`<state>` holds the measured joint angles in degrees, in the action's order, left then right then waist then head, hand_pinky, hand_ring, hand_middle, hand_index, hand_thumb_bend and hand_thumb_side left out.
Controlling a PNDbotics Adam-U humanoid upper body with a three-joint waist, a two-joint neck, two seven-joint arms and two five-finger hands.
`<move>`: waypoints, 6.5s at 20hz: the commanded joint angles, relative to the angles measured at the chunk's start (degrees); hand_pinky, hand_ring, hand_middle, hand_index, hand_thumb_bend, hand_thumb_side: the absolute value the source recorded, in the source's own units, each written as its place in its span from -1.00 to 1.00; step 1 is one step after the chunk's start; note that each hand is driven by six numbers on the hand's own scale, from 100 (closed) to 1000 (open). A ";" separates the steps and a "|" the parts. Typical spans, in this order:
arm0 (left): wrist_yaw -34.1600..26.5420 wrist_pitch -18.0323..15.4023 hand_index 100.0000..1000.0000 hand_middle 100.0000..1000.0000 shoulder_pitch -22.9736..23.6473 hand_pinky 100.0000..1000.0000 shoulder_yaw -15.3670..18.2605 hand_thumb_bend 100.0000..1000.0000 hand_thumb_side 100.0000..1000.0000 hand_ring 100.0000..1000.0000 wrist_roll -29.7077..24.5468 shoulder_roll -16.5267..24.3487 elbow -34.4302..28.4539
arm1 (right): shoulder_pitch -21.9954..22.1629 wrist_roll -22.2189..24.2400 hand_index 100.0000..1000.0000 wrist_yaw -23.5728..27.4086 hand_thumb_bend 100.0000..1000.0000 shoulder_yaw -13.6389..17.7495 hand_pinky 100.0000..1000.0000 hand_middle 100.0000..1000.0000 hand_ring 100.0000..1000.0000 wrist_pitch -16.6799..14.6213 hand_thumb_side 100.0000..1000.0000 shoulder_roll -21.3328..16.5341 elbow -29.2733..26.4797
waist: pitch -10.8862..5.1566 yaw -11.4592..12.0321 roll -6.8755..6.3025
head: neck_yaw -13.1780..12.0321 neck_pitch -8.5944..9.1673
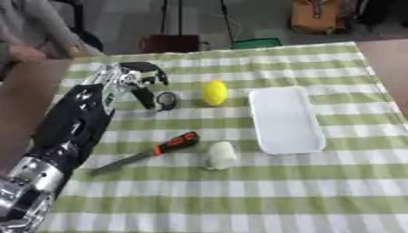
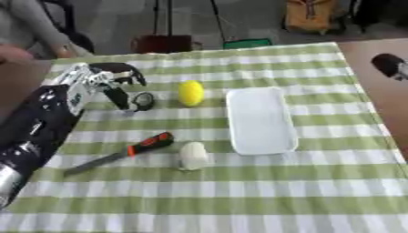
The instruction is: Pick up objects on the table and place them in the box.
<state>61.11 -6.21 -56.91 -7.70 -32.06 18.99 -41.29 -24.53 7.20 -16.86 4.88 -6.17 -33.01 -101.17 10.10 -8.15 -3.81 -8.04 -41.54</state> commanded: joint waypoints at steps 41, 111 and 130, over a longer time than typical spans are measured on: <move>3.42 -0.30 0.65 0.66 -0.92 0.62 0.80 -0.38 -0.64 0.62 -0.45 -0.18 1.88 | -1.48 0.33 0.67 0.26 0.33 0.23 -0.05 0.26 0.08 -0.35 -0.07 -0.94 -0.25 | -0.17 -0.70 -0.13 | -0.33 0.97; -20.14 5.17 0.69 0.65 9.65 0.46 1.50 -0.11 0.30 0.43 16.25 1.37 -49.98 | -1.60 0.77 0.68 0.51 0.34 0.44 -0.04 0.26 0.09 -1.04 -0.05 -0.16 0.86 | -1.30 -0.33 1.48 | 1.33 1.51; -39.43 11.85 0.70 0.66 35.52 0.36 14.10 -0.35 0.71 0.36 29.57 6.77 -59.81 | -0.69 0.54 0.68 0.46 0.33 0.76 -0.04 0.26 0.08 -0.95 -0.06 -0.15 1.17 | -1.39 4.04 2.15 | 2.72 0.77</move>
<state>22.25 5.73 -20.96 5.38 -3.13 25.06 -99.57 -24.67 7.89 -16.53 4.94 -7.09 -31.95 -99.49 9.62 -4.15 -1.70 -5.42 -40.63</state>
